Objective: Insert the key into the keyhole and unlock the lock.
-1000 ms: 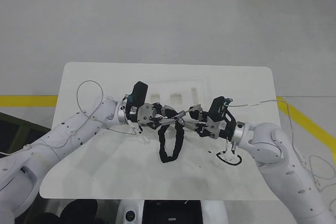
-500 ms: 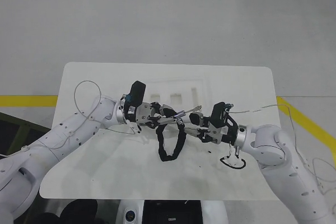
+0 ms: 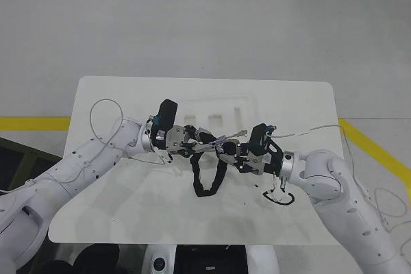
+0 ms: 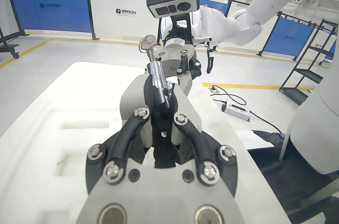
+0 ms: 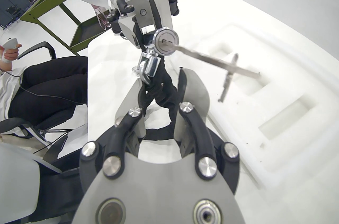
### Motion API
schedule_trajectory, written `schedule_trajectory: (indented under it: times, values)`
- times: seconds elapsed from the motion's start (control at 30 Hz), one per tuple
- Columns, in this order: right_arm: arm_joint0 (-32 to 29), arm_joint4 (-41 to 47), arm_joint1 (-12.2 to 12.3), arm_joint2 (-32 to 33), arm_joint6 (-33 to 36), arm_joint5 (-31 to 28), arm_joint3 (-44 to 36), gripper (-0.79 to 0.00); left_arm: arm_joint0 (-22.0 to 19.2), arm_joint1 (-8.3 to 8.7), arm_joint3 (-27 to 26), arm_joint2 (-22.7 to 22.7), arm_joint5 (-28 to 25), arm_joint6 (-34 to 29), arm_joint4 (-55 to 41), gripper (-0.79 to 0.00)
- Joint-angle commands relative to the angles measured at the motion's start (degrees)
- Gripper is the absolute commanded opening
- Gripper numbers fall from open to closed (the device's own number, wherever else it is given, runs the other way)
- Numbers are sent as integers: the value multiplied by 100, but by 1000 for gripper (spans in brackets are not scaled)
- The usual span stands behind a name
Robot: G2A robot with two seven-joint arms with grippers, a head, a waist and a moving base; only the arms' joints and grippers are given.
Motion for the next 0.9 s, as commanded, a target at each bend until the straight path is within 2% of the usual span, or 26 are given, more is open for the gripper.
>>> schedule_trajectory:
  times: [0.0, 0.87]
  values:
    - [20, -4, -2, -12, -15, -14, 5, -785, 6, 0, 0, -4, 0, 0, -2, -785]
    - [-121, -753, 57, 232, -254, 91, -462, -785, 43, -14, -41, 83, 0, 0, -24, -785]
